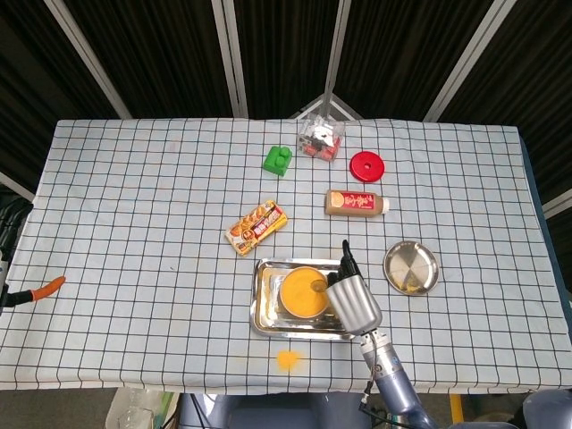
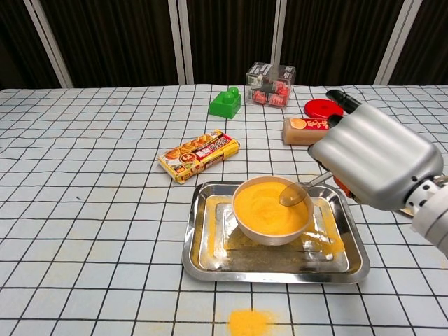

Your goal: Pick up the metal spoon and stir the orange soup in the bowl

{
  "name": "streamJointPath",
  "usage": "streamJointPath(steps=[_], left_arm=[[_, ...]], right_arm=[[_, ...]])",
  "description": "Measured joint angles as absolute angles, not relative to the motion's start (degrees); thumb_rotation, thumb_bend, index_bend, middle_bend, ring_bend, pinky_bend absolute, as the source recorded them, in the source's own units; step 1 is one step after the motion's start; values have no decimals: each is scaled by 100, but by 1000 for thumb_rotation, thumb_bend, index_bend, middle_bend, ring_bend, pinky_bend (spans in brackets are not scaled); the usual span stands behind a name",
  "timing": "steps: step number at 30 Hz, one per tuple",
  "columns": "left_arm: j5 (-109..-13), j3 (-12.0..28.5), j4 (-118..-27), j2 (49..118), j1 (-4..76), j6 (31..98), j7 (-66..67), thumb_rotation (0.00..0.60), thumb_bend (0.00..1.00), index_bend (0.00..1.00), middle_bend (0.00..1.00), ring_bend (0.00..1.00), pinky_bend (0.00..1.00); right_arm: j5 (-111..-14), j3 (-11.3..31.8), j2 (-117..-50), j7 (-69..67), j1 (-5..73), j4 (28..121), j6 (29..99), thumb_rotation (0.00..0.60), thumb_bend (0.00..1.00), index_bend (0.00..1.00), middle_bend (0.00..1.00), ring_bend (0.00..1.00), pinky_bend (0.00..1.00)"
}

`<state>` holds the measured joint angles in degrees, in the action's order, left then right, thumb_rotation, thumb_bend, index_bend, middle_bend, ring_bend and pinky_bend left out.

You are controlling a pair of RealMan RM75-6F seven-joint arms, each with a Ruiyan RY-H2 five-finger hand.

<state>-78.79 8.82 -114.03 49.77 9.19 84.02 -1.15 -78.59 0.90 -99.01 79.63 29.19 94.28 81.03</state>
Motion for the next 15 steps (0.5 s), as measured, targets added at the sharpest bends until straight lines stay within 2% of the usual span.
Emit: streamJointPath(steps=[15], left_arm=[[-7860, 876, -11405, 4984, 934, 8364, -126, 600, 0, 0, 0, 0, 0]], right_arm=[[-7999, 128, -10094, 8081, 3009, 9255, 7870, 600, 585, 717, 587, 300, 0]])
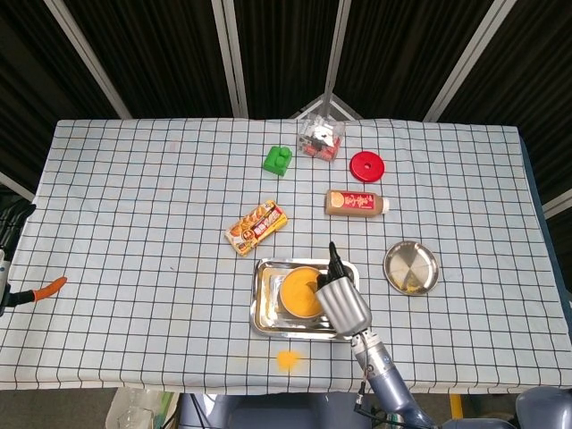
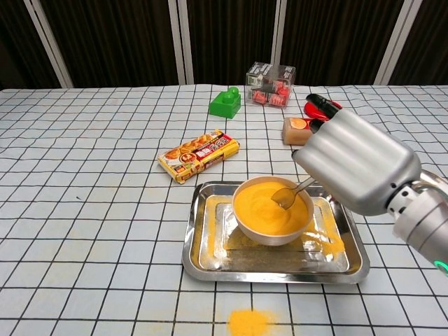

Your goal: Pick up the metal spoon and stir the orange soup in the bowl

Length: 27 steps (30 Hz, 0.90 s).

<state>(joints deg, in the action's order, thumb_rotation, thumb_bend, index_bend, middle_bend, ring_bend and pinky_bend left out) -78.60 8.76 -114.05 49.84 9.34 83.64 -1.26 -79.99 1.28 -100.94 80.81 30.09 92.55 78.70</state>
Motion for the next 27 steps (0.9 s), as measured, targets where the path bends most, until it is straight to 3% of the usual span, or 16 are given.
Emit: streamJointPath(steps=[27], left_arm=[[-7830, 881, -11394, 4983, 941, 8346, -135, 600, 0, 0, 0, 0, 0]], right_arm=[[-7989, 374, -9993, 8171, 2961, 9463, 7845, 600, 588, 717, 587, 300, 0]])
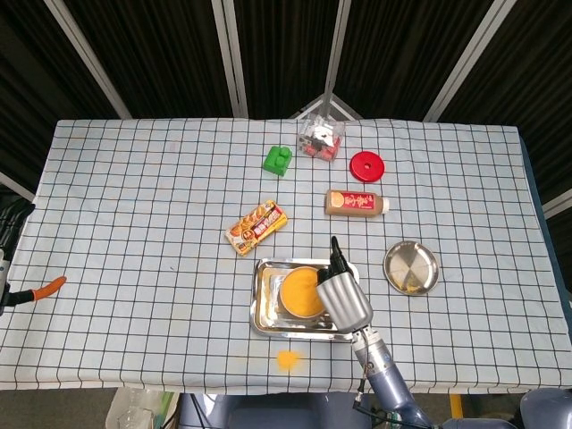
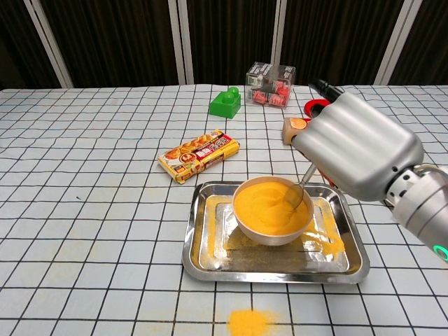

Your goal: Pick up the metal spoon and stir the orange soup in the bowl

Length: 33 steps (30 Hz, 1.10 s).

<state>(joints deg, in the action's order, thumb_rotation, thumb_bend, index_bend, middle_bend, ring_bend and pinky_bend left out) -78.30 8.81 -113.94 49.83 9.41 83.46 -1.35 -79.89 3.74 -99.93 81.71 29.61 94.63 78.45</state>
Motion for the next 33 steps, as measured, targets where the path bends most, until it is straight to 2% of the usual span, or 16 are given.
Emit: streamJointPath(steps=[9, 22, 33], left_arm=[[-7815, 879, -11375, 4995, 949, 8327, -129, 600, 0, 0, 0, 0, 0], [-7828, 876, -11386, 4992, 944, 8335, -154, 600, 0, 0, 0, 0, 0], [-7822, 877, -11387, 4993, 950, 8325, -160, 600, 0, 0, 0, 0, 0]], right_arm=[[-7955, 393, -10020, 8071, 2922, 9316, 7820, 600, 589, 717, 587, 300, 0], [-7952, 322, -10275, 7953, 2847, 9455, 7798, 600, 590, 722, 594, 300, 0], [-7916, 440, -10256, 7888, 2808, 9692, 7860, 600, 589, 732, 599, 300, 0]])
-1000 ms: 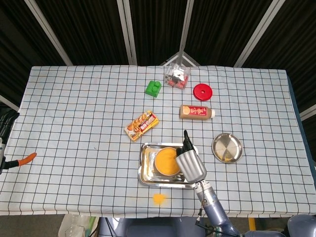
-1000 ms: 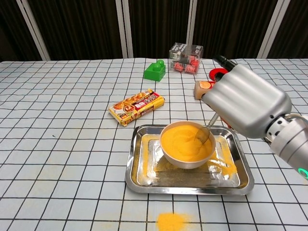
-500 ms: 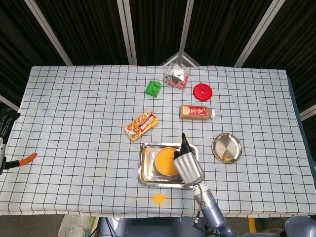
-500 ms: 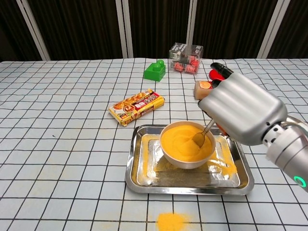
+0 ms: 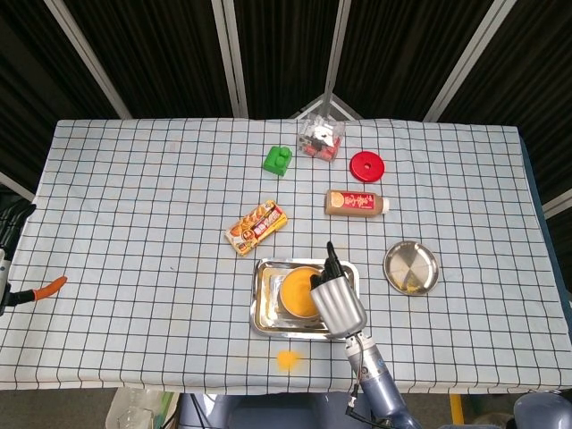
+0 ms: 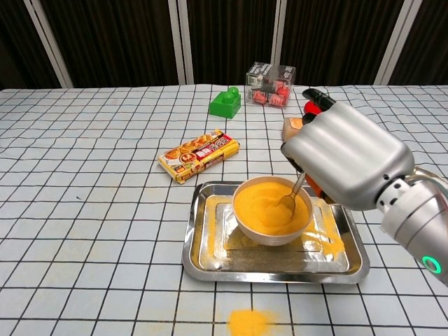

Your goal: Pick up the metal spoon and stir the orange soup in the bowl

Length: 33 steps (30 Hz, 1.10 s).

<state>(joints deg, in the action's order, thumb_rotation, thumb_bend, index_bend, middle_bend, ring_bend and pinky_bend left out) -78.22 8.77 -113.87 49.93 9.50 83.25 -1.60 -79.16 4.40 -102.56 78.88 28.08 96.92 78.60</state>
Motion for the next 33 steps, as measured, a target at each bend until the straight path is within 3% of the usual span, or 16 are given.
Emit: streamJointPath(steps=[33], left_arm=[[-7835, 871, -11392, 4993, 950, 8329, -148, 600, 0, 0, 0, 0, 0]], right_arm=[[-8036, 391, -10351, 7887, 2797, 9761, 7868, 600, 589, 732, 599, 300, 0]])
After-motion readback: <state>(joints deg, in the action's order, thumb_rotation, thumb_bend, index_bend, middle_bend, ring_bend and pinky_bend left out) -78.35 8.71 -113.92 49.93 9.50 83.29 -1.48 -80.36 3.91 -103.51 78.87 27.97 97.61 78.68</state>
